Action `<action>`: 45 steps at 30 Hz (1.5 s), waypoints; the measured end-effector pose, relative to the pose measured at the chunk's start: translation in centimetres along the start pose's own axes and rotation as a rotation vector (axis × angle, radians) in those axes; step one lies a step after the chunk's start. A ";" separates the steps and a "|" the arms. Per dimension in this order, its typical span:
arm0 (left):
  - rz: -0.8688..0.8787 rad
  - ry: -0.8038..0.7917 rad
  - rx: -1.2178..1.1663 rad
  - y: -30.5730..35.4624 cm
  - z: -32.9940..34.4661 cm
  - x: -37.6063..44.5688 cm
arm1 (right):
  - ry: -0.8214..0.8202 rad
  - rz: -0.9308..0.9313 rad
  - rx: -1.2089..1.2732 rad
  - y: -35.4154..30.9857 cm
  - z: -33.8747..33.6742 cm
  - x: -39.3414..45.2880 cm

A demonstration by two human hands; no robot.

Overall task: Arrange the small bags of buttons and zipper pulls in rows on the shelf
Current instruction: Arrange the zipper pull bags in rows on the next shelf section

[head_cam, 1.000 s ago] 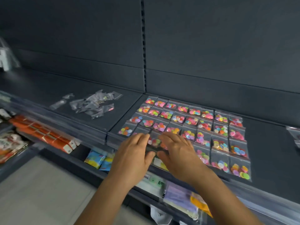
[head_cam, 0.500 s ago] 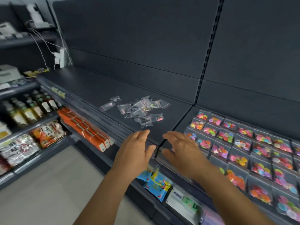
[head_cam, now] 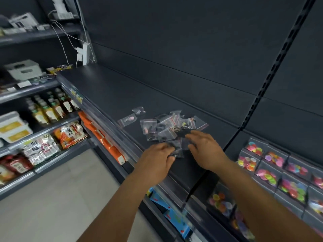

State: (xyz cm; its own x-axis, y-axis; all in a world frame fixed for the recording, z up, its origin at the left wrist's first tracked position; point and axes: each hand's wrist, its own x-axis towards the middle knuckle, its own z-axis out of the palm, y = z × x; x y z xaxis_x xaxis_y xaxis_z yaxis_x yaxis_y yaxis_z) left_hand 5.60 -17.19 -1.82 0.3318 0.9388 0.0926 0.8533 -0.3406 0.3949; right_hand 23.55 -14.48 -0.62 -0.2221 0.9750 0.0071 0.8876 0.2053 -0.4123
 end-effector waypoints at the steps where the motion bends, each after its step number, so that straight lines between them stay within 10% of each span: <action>1: 0.011 0.002 -0.005 -0.1 0.2 0.2 | -0.015 0.004 0.002 0.2 0.1 0.3; 13: -0.047 0.133 -0.169 0.7 1.3 1.8 | -0.039 0.243 0.045 1.4 -0.8 -0.1; 24: -0.088 -0.118 -0.303 0.2 0.6 4.9 | 0.084 0.346 0.192 0.3 0.4 -0.5; 39: -0.396 -0.025 -1.423 2.4 -1.9 2.8 | 0.518 0.545 1.134 -2.1 -2.3 -4.3; 45: -0.257 -0.152 -1.373 5.5 -1.8 1.2 | 0.581 0.472 1.258 -3.9 -3.1 -7.5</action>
State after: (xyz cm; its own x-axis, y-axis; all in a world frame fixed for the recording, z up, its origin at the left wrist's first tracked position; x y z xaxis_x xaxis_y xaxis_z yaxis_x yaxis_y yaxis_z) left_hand 9.93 -17.85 2.13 0.3438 0.9214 -0.1810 -0.1433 0.2419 0.9597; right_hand 23.02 -22.36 3.77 0.4439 0.8883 -0.1181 -0.1678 -0.0470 -0.9847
